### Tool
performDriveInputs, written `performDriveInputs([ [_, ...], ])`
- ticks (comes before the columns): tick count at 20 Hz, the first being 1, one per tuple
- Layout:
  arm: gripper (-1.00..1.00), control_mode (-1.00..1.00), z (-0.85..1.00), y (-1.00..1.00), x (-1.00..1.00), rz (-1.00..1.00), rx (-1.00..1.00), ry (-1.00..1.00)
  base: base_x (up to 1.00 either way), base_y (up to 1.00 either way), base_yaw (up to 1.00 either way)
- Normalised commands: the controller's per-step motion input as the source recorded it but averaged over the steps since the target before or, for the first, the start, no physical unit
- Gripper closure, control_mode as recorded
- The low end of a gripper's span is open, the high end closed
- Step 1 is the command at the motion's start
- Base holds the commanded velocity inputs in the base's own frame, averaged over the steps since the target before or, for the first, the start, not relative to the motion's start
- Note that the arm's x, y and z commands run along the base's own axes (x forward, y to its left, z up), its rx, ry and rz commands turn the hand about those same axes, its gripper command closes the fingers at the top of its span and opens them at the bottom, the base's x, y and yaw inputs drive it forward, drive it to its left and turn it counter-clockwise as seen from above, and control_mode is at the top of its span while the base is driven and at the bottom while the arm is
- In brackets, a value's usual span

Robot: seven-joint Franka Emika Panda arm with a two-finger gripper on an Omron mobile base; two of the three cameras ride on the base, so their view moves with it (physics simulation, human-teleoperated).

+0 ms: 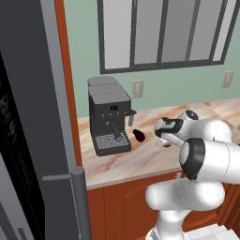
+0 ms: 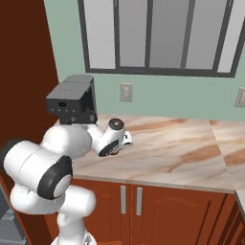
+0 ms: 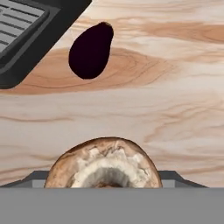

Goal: Place the beer on the top shelf of the fridge to keep it out of children's reach, and place the mushroom and eggplant on lower shelves for easy access.

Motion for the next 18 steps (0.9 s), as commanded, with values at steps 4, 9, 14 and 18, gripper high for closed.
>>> performDriveInputs([
  [4, 1.00, -1.00, 1.00, 0.00, -0.90, 0.00, 0.00, -0.30, 0.00, 0.00, 0.00],
  [9, 1.00, -1.00, 1.00, 0.01, -0.80, 0.00, -0.05, -0.28, 0.00, 0.00, 0.00],
  [14, 1.00, -1.00, 1.00, 0.01, -0.69, 0.00, -0.09, -0.21, 0.00, 0.00, 0.00],
  [18, 1.00, -1.00, 1.00, 0.05, -0.61, 0.00, -0.13, -0.10, 0.00, 0.00, 0.00],
])
